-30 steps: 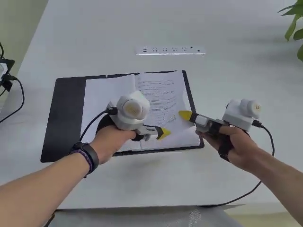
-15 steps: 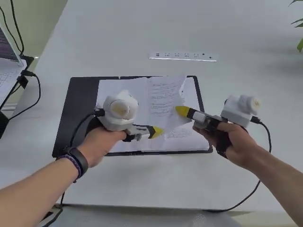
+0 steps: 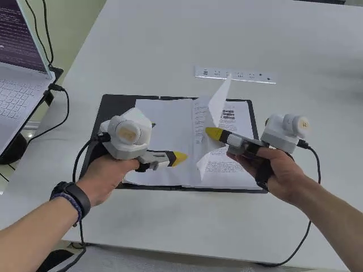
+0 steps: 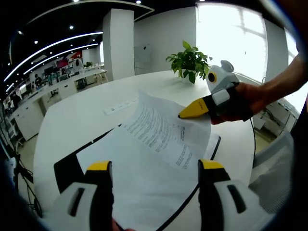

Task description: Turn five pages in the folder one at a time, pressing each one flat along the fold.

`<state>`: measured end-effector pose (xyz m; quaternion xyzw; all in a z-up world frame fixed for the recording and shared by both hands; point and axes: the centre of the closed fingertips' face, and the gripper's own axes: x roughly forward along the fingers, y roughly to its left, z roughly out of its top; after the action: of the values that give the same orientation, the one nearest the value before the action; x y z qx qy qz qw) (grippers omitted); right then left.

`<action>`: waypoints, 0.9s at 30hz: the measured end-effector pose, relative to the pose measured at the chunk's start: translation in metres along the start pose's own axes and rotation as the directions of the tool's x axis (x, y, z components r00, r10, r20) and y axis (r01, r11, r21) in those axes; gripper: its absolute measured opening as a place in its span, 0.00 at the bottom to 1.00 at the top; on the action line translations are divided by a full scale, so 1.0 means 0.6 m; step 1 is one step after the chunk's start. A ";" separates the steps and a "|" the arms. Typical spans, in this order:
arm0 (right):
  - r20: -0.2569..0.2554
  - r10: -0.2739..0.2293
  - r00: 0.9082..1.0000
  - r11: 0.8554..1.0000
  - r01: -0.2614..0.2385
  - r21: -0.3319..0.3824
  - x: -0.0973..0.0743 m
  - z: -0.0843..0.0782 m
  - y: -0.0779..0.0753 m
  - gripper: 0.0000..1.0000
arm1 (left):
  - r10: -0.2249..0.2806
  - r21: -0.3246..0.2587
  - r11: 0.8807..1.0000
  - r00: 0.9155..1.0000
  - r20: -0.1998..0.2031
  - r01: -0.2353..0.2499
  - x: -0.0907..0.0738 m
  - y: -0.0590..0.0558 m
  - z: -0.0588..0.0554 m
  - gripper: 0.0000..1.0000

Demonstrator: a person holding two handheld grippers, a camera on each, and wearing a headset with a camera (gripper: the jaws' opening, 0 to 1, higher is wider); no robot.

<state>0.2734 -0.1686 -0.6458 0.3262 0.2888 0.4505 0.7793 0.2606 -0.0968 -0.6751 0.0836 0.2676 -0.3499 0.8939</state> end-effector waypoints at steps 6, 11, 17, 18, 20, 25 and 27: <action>-0.018 0.026 0.999 1.000 -0.027 -0.009 0.026 -0.008 0.020 0.00 | 0.038 -0.014 0.999 0.999 0.007 -0.038 -0.033 0.027 -0.010 0.72; -0.039 0.051 0.998 0.998 -0.052 -0.021 0.049 -0.015 0.037 0.00 | 0.065 -0.027 0.998 0.998 0.014 -0.065 -0.054 0.039 -0.015 0.72; -0.069 0.073 0.995 0.997 -0.075 -0.025 0.075 -0.029 0.050 0.00 | 0.089 -0.052 0.995 0.996 0.026 -0.087 -0.077 0.058 -0.021 0.73; -0.076 0.079 0.994 0.996 -0.081 -0.025 0.080 -0.032 0.053 0.00 | 0.095 -0.055 0.994 0.995 0.028 -0.093 -0.082 0.061 -0.022 0.73; -0.084 0.085 0.993 0.996 -0.088 -0.025 0.088 -0.037 0.057 0.00 | 0.103 -0.061 0.993 0.994 0.030 -0.101 -0.089 0.065 -0.025 0.73; -0.127 0.102 0.987 0.994 -0.106 -0.028 0.112 -0.058 0.070 0.00 | 0.129 -0.082 0.989 0.991 0.037 -0.126 -0.108 0.079 -0.034 0.73; -0.136 0.105 0.985 0.994 -0.109 -0.027 0.116 -0.063 0.072 0.00 | 0.134 -0.085 0.988 0.990 0.041 -0.130 -0.116 0.080 -0.037 0.73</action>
<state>0.2528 -0.0805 -0.6469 0.2966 0.3148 0.5176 0.7382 0.2410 -0.0133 -0.6583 0.0560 0.2548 -0.2805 0.9237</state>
